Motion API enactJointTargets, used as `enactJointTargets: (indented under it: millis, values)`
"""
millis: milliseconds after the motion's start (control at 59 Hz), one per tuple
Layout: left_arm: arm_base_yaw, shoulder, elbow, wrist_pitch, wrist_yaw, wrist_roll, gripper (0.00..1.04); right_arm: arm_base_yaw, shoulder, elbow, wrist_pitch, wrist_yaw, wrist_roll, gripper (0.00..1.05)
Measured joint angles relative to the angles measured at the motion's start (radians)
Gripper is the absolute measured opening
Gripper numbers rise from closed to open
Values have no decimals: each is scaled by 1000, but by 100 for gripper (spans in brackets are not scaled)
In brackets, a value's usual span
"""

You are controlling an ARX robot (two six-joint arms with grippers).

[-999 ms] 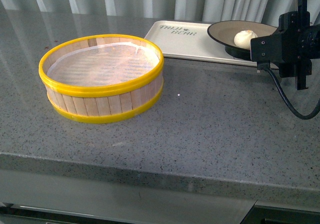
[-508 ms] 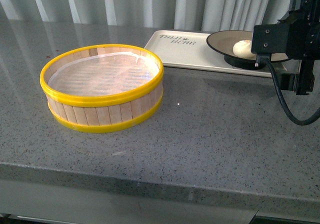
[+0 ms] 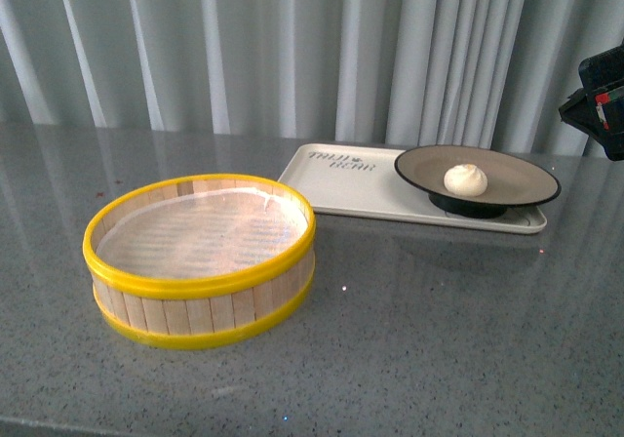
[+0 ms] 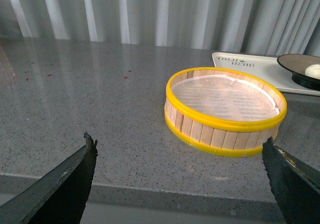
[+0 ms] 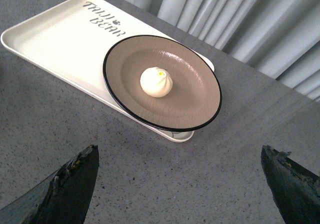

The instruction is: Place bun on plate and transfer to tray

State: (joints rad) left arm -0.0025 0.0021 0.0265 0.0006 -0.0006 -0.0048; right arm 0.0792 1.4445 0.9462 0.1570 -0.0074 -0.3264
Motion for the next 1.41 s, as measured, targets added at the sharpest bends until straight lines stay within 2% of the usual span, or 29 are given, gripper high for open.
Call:
enactJointTargets:
  millis: [34,85,152,203,406,457,559,864,1304,1406]
  values:
    - [0,1,0,0,0,0,98,0,4,-11,29,16,30,95]
    - [0,1,0,0,0,0,98,2,4,-108,255,77,137,85]
    - [0,1,0,0,-1,0,98,0,-15,-236,473,79,224,72]
    - [0,1,0,0,-2,0,98,-2,-47,-310,563,77,257,64]
    - [0,1,0,0,0,0,98,-26,-185,-504,660,66,304,28]
    - [0,1,0,0,0,0,98,-51,-217,-556,669,18,306,17]
    - [0,1,0,0,0,0,98,-73,-275,-626,677,11,307,1]
    - [0,1,0,0,0,0,98,-78,-443,-768,656,10,312,2]
    - [0,1,0,0,0,0,98,-79,-708,-887,509,10,313,2]
    - [0,1,0,0,0,0,98,-79,-727,-929,539,10,313,2]
